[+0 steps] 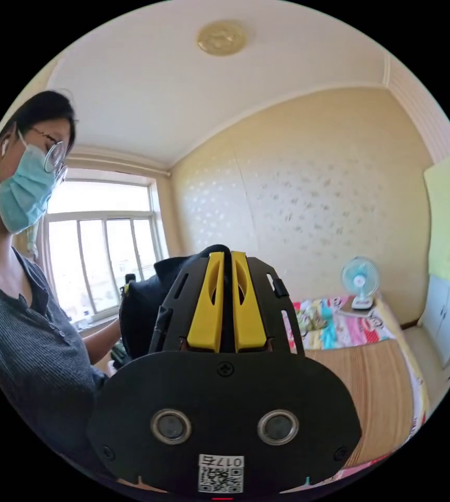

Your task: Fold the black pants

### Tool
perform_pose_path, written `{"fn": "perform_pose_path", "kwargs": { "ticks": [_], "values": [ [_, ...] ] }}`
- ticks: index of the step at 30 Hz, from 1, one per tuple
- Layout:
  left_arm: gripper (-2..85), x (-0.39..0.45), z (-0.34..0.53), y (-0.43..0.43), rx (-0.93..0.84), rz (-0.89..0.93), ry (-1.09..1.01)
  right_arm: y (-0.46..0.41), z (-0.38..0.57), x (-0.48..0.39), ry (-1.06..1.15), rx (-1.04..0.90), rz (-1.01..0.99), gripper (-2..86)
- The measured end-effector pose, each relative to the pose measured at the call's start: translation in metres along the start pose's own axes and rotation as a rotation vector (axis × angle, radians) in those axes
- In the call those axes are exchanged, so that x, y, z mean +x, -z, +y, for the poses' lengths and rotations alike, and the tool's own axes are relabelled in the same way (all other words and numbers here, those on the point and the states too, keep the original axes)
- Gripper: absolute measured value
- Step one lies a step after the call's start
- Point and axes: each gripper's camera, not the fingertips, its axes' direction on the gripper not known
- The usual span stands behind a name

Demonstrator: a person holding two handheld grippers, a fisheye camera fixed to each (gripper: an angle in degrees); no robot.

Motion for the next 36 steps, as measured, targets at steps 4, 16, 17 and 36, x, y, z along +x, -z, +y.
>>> {"fn": "perform_pose_path", "kwargs": {
  "ticks": [4,16,17,36],
  "values": [
    [2.4,-0.008,-0.016,-0.027,-0.141,-0.211,0.044,0.019,-0.015,-0.042,0.116,0.097,0.154,3.0],
    [1.4,-0.085,-0.183,-0.034,-0.103,-0.676,0.258,-0.039,-0.024,-0.014,0.587,0.119,0.565,3.1],
    [2.1,-0.123,-0.193,-0.026,-0.142,-0.736,0.347,-0.08,-0.022,0.025,0.564,-0.016,0.536,3.3],
    [6.5,-0.332,0.203,0.055,-0.985,-0.864,1.586,-0.315,0.531,0.232,-0.488,-1.665,-0.001,3.5]
  ]
}}
